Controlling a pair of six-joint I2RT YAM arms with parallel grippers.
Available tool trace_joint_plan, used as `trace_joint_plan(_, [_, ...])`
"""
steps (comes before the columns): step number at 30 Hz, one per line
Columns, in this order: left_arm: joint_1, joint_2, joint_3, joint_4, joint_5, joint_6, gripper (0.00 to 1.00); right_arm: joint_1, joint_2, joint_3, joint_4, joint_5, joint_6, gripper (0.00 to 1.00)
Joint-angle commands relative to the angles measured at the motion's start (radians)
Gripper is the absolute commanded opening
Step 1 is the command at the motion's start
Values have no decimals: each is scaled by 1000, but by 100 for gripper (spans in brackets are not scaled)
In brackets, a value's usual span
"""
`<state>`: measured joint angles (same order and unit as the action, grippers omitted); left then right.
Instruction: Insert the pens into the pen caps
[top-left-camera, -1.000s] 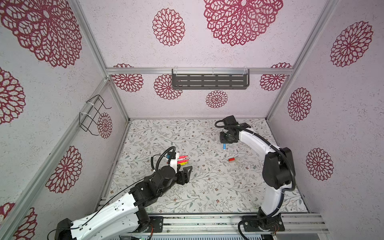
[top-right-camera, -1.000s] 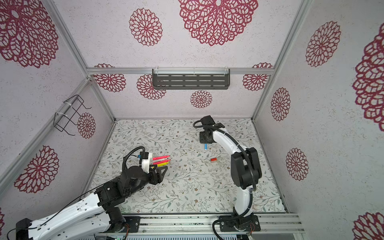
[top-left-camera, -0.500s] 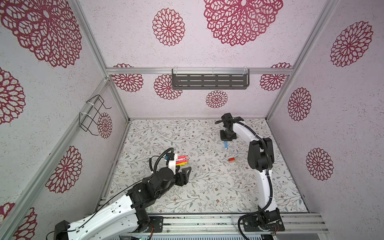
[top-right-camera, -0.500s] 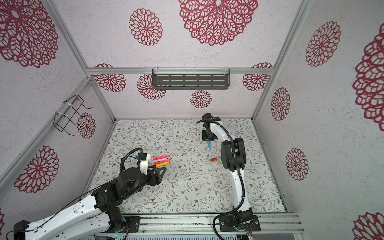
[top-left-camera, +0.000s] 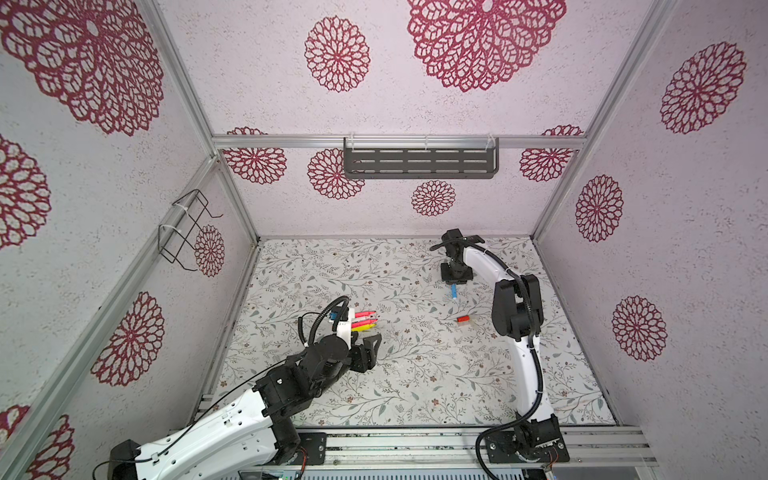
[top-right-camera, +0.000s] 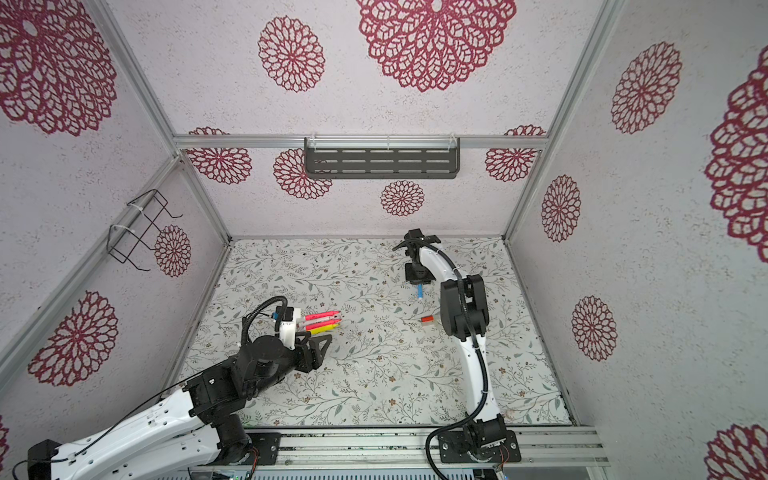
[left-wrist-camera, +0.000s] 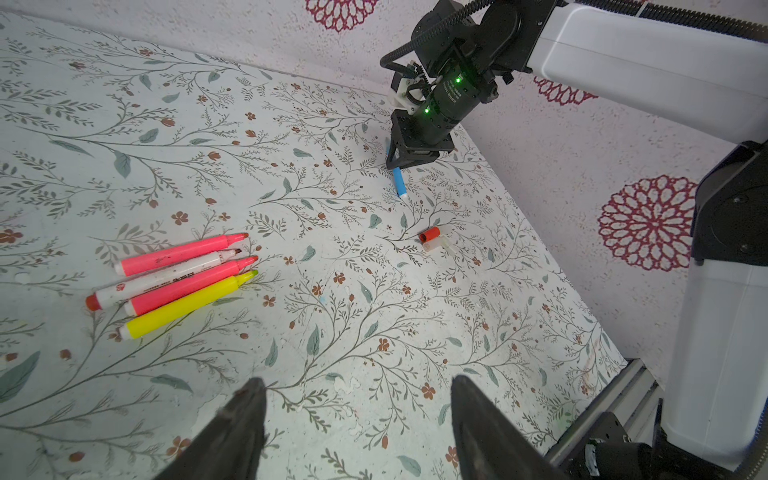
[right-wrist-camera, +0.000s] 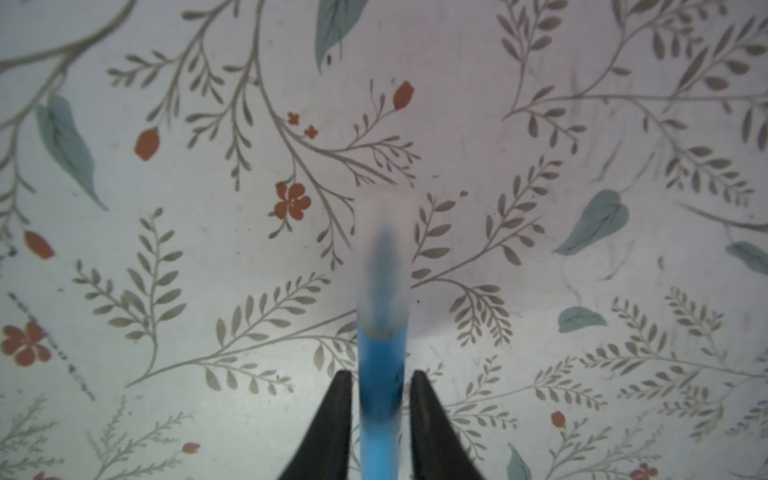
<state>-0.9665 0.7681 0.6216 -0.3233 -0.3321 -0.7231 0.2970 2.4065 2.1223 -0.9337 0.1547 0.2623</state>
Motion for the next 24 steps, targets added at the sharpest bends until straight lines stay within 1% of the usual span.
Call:
trace_joint_plan(1, [-9,-16,0,-13,-23,-7,73,-3,-27,15,-1,18,-1,38])
trace_joint_plan(3, [-9,-18,0,-15,-21,-3,73,-1,-60,12,3,19,-2,42])
trace_joint_plan(5, [-9,-18,3,-21,-21,4,73,3,-101,9,-1,23,-1,42])
trace_joint_plan(8, [-9,-18,8,-31,-35,16,74,24,-205,-22,9,46,1,42])
trace_joint_plan(11, [-9,-11,-2,-15,-50,29,74,64,-344,-79,37,52,-5,42])
trace_joint_plan(14, [-9,14,8,-11,-45,37,75,137,-536,-220,151,17,-67,42])
trace_joint_plan(16, [-5,34,22,-14,-7,45,76,194,-690,-384,321,-71,-129,43])
trace_joint_plan(19, [-2,56,10,-22,-9,29,76,257,-888,-617,535,-287,-168,48])
trace_joint_plan(21, [10,65,-7,-12,-4,15,76,284,-975,-723,625,-423,-162,52])
trace_joint_plan(24, [46,83,-18,-11,32,8,76,316,-1072,-838,677,-524,-140,56])
